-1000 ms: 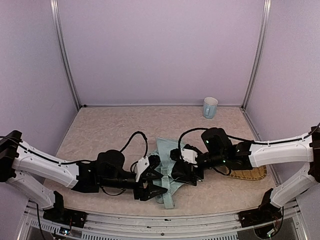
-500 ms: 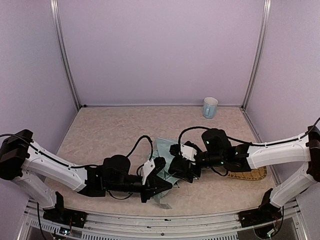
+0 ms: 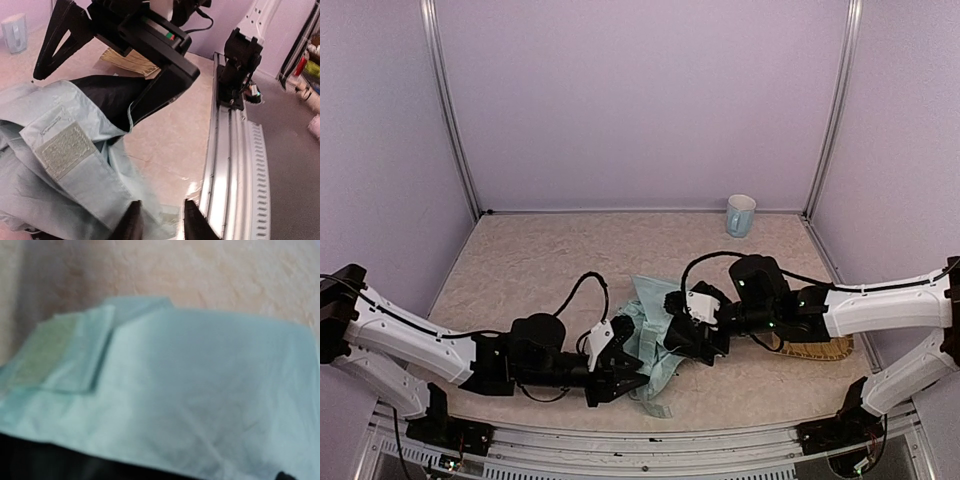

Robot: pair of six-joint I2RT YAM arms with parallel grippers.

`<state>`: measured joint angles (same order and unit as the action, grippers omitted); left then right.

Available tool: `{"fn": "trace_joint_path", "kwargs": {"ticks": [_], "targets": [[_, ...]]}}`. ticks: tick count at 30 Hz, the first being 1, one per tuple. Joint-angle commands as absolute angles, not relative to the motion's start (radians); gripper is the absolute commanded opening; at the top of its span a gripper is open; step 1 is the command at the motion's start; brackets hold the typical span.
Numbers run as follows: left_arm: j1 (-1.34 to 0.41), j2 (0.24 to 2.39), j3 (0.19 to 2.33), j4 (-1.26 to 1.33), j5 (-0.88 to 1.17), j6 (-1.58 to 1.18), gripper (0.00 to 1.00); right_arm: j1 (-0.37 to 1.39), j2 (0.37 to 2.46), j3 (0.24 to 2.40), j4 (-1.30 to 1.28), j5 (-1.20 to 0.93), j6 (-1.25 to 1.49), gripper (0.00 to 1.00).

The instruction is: Put away the umbrella

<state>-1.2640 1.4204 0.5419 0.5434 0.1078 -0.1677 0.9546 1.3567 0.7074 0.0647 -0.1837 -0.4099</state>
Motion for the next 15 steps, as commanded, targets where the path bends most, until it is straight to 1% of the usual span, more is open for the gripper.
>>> {"fn": "trace_joint_path", "kwargs": {"ticks": [1, 2, 4, 9, 11, 13, 15], "targets": [[-1.241, 1.343, 0.446, 0.642, 0.044, -0.17, 0.47, 0.96, 1.331, 0.686, 0.108, -0.233, -0.429, 1.0], [-1.22, 1.338, 0.421, 0.704, 0.065, -0.158, 0.52, 0.96, 1.331, 0.683, 0.12, -0.234, -0.432, 1.0], [-1.169, 1.354, 0.394, 0.818, 0.123, -0.131, 0.57, 0.96, 1.332, 0.681, 0.133, -0.237, -0.439, 1.0], [-1.124, 1.483, 0.454, 0.892, 0.302, -0.06, 0.58, 0.959, 1.332, 0.685, 0.139, -0.248, -0.445, 1.0], [-1.109, 1.545, 0.511, 0.848, 0.357, -0.067, 0.57, 0.957, 1.33, 0.682, 0.144, -0.246, -0.448, 1.0], [-1.091, 1.595, 0.533, 0.836, 0.388, -0.096, 0.53, 0.959, 1.328, 0.679, 0.151, -0.242, -0.453, 1.0], [-1.091, 1.621, 0.547, 0.846, 0.419, -0.103, 0.46, 0.957, 1.326, 0.677, 0.161, -0.242, -0.457, 1.0]]}}
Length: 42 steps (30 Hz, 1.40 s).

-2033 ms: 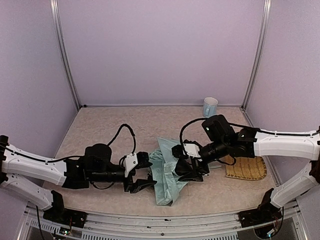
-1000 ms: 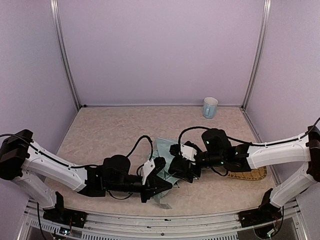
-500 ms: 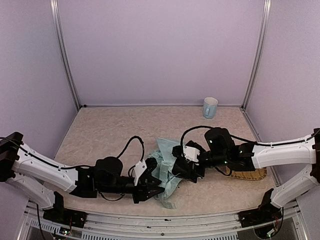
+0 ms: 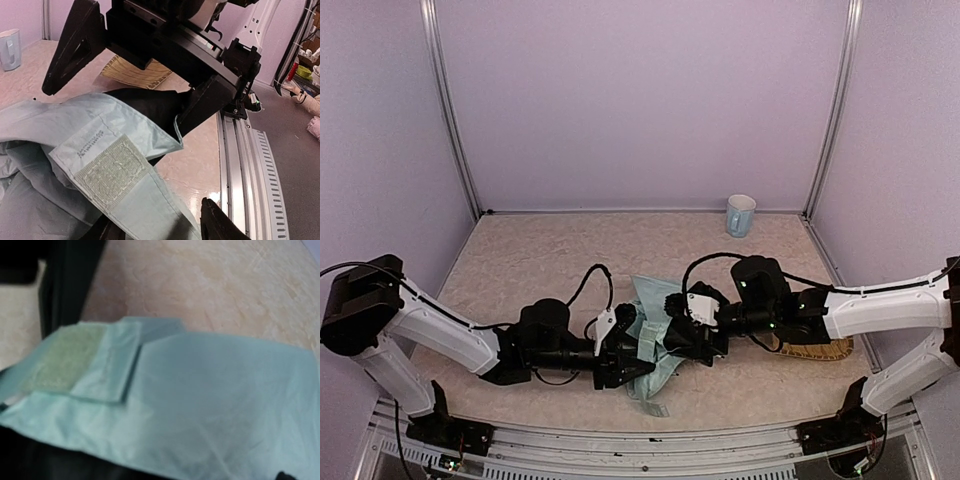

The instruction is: Put away the umbrella

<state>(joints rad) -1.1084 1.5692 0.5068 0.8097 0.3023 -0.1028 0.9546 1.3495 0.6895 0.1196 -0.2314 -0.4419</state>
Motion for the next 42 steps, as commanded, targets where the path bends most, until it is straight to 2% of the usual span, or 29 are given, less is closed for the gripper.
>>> {"fn": "trace_joint_path", "kwargs": {"ticks": [1, 4, 5, 13, 19, 25, 29, 31, 33, 36, 42], "targets": [[-1.098, 1.626, 0.559, 0.834, 0.432, -0.094, 0.37, 0.958, 1.328, 0.676, 0.164, -0.242, -0.457, 1.0], [-1.13, 1.615, 0.582, 0.789, 0.448, -0.046, 0.02, 0.956, 1.342, 0.682, 0.159, -0.238, -0.463, 1.0], [-1.135, 1.603, 0.578, 0.779, 0.446, -0.04, 0.0, 0.955, 1.348, 0.684, 0.154, -0.225, -0.465, 1.0], [-1.106, 1.537, 0.494, 0.606, 0.394, -0.111, 0.0, 0.951, 1.343, 0.781, -0.116, -0.228, -0.475, 1.0], [-1.107, 1.561, 0.486, 0.517, 0.36, -0.113, 0.0, 0.952, 1.318, 0.854, -0.347, -0.412, -0.536, 1.0], [-1.106, 1.605, 0.525, 0.402, 0.258, -0.076, 0.0, 0.952, 1.219, 0.898, -0.363, -0.654, -0.58, 1.0], [-1.112, 1.627, 0.556, 0.33, 0.231, -0.059, 0.0, 0.952, 1.168, 0.915, -0.346, -0.703, -0.574, 1.0], [-1.125, 1.621, 0.565, 0.325, 0.231, -0.048, 0.0, 0.951, 1.151, 0.908, -0.289, -0.667, -0.551, 1.0], [-1.148, 1.599, 0.569, 0.327, 0.232, -0.026, 0.0, 0.949, 1.16, 0.883, -0.202, -0.506, -0.496, 1.0], [-1.169, 1.552, 0.572, 0.332, 0.263, -0.008, 0.0, 0.912, 1.279, 0.909, -0.213, -0.291, -0.47, 1.0], [-1.198, 1.479, 0.559, 0.303, 0.335, -0.01, 0.0, 0.797, 1.595, 1.04, -0.302, -0.298, -0.535, 1.0]]}}
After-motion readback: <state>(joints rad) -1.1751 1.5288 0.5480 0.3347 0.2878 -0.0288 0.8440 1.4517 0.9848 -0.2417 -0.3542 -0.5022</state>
